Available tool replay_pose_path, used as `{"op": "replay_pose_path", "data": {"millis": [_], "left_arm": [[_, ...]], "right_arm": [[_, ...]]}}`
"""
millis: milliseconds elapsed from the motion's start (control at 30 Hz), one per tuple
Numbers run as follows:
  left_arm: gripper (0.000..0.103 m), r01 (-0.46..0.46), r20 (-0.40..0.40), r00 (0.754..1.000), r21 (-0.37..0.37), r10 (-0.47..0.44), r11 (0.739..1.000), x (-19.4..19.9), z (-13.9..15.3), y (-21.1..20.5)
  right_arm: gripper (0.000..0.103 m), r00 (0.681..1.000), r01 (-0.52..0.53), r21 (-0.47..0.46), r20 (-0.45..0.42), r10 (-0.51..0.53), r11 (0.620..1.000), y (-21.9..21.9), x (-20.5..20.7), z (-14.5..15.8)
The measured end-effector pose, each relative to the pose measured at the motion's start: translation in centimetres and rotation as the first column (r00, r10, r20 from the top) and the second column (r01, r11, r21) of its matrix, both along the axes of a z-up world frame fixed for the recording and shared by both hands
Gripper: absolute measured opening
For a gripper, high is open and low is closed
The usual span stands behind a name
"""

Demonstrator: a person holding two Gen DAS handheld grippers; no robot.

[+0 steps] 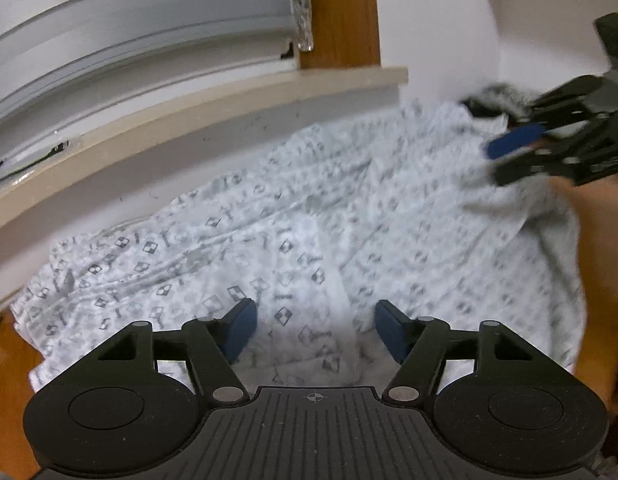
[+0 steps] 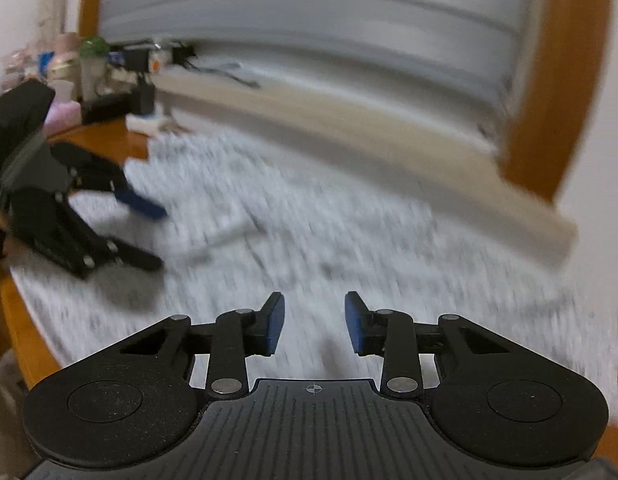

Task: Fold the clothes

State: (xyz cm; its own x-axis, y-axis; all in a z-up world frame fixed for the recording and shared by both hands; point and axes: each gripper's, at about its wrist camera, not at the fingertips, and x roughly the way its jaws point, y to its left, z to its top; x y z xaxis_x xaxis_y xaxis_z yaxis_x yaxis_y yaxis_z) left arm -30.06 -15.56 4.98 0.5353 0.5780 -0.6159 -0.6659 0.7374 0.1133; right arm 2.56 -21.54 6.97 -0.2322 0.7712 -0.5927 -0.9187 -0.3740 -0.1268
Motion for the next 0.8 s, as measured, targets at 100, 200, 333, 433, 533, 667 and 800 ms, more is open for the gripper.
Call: {"op": "replay_pose_path", "data": {"millis": [100, 200, 333, 433, 533, 667, 800], "left_arm": [[0.059, -0.013, 0.023, 1.0, -0.012, 0.014, 1.0, -0.7, 0.3, 0.6], [0.041, -0.026, 0.046, 0.999, -0.025, 0.027, 0.999, -1.4, 0.6, 1.1], [0.012, -0.043, 0.076, 0.996, -0.042, 0.046, 0.998, -2.3, 1.0, 1.9], [0.011, -0.07, 0.129, 0.989, -0.061, 0.077, 0.996, -3.7, 1.6, 2.4], [0.01, -0.12, 0.216, 0.966, -0.097, 0.139, 0.988, -6.4, 2.5, 3.2], [0.009, -0.195, 0.305, 0.925, -0.137, 0.228, 0.971, -10.4, 3.4, 3.8], [0.009, -0.232, 0.387, 0.877, -0.175, 0.283, 0.957, -14.3, 4.3, 3.1]], "right_arm": [[0.036, 1.0, 0.019, -0.041, -0.016, -0.02, 0.999, -2.3, 1.3, -1.6], [0.039, 0.999, 0.019, -0.064, -0.029, -0.021, 0.998, -4.1, 1.7, -2.6], [0.045, 0.998, 0.022, -0.083, -0.055, -0.026, 0.996, -5.1, 1.9, -3.8], [0.045, 0.997, 0.028, -0.083, -0.076, -0.034, 0.996, -5.4, 2.0, -4.6], [0.04, 0.993, 0.04, -0.07, -0.11, -0.048, 0.997, -5.5, 2.4, -4.8], [0.008, 0.985, 0.083, -0.047, -0.15, -0.089, 0.995, -5.6, 3.5, -4.6], [0.006, 0.983, 0.097, -0.011, -0.157, -0.098, 0.995, -6.6, 3.9, -4.0]]}}
